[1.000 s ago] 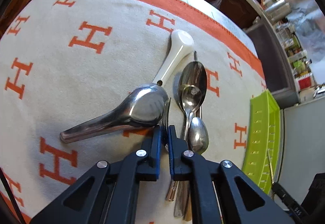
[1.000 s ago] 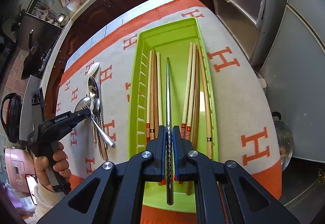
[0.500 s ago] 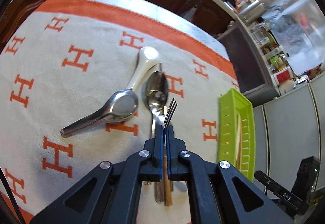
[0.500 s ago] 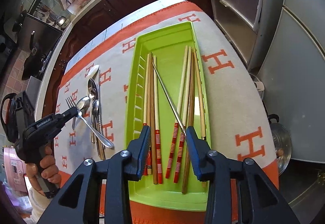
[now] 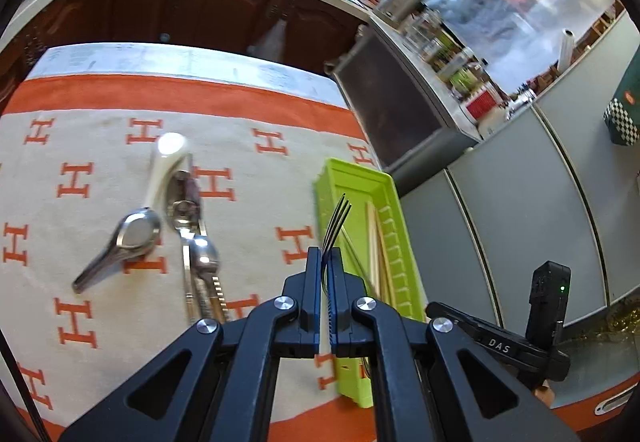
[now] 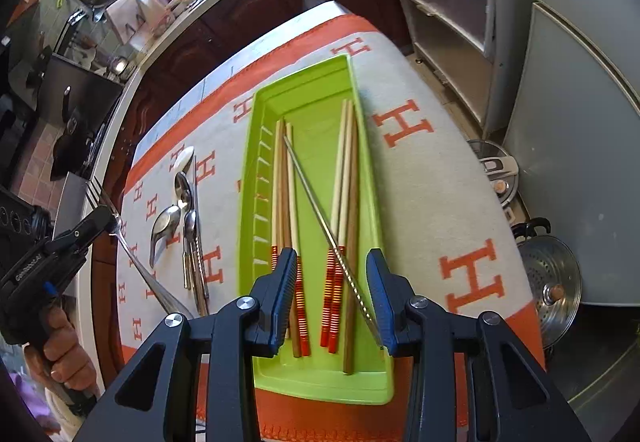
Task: Organize utensils
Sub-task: 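Carry the fork into the green tray and open the left tool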
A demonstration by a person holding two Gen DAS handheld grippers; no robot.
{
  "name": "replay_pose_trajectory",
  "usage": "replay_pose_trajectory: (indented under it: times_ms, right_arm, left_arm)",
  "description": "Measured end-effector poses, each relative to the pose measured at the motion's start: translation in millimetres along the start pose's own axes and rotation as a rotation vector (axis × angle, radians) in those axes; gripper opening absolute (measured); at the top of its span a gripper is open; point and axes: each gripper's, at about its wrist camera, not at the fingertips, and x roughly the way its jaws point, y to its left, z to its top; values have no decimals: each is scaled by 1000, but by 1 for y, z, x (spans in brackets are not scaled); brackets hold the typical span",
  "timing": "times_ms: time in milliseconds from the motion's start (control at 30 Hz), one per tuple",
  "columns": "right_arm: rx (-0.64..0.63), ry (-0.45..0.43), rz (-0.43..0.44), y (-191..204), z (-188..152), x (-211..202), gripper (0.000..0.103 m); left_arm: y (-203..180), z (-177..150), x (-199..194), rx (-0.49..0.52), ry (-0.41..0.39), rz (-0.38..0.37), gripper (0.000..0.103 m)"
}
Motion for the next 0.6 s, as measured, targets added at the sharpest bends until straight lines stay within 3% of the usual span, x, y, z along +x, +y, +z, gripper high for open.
replay_pose_trajectory:
  times_ms: [200, 333, 400, 600]
  right_arm:
    - [72, -21, 2, -22, -3, -6, 36]
    - [95, -29, -4, -33, -6, -10, 36]
    - [103, -35, -8, -37, -9, -12, 37]
    - [118, -32, -1, -44, -11, -11, 38]
  left_arm:
    - [-41, -5, 58, 77, 132, 6, 1]
    - [-59, -14, 94, 153, 203, 66, 4]
    - [-64, -18, 103, 174, 213, 98, 19]
    - [-60, -22, 93, 170, 185, 114, 39]
